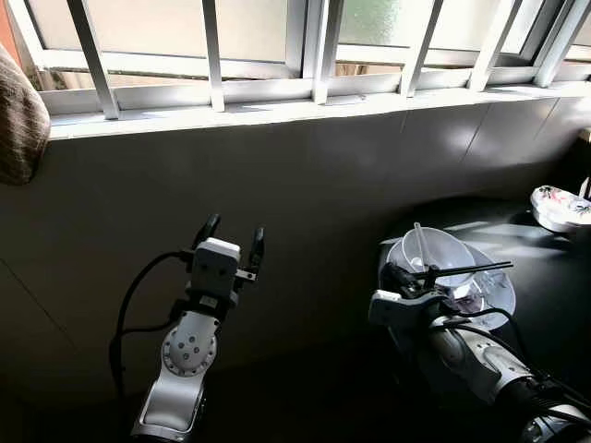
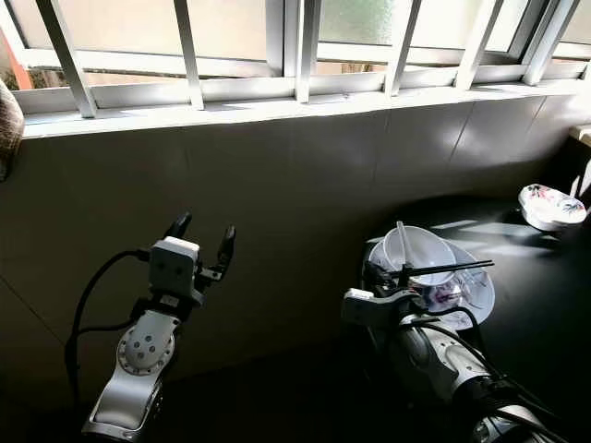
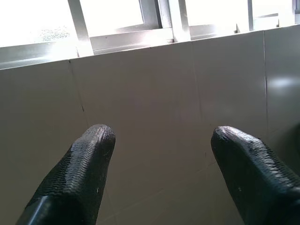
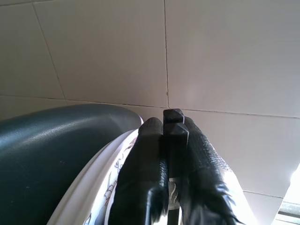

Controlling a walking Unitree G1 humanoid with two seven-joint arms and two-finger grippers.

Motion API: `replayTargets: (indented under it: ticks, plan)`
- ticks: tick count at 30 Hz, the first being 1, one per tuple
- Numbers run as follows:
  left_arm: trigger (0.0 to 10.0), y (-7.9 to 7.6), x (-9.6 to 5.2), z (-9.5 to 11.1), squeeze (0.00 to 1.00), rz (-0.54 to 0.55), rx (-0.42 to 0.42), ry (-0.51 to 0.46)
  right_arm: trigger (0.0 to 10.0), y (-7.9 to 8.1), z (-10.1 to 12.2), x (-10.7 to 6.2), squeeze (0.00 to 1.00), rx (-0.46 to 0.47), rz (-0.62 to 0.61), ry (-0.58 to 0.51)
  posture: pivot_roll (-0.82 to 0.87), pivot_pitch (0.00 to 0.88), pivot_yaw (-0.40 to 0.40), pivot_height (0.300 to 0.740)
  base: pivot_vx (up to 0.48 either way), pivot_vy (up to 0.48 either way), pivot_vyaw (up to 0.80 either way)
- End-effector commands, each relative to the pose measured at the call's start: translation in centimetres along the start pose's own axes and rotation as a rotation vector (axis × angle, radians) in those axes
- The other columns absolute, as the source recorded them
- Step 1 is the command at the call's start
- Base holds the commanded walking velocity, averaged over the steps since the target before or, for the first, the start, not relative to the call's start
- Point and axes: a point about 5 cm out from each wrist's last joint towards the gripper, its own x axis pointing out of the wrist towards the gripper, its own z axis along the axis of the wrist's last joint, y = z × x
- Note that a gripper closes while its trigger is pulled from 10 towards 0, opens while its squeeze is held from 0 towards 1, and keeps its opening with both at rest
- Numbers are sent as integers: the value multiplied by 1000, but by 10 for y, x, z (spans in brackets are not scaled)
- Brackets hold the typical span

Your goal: Kitchen organization

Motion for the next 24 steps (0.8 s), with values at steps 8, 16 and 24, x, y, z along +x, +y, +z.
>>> replayTargets:
  ticks: [8, 16, 24]
  plan:
    - [10000, -6, -1, -2, 0, -4, -6, 2, 0, -25, -11, -1, 0, -117, -41, 18, -5, 0, -61, 740, 0, 0, 0]
    - [10000, -8, 0, -3, 0, -4, -12, 0, 0, -59, 1, 5, 0, -66, -177, -23, -4, 0, -64, 740, 0, 0, 0]
    - [10000, -4, 0, -4, 0, 16, -25, 6, 0, -96, 41, 7, 0, -34, -312, -168, 2, 0, -66, 740, 0, 0, 359]
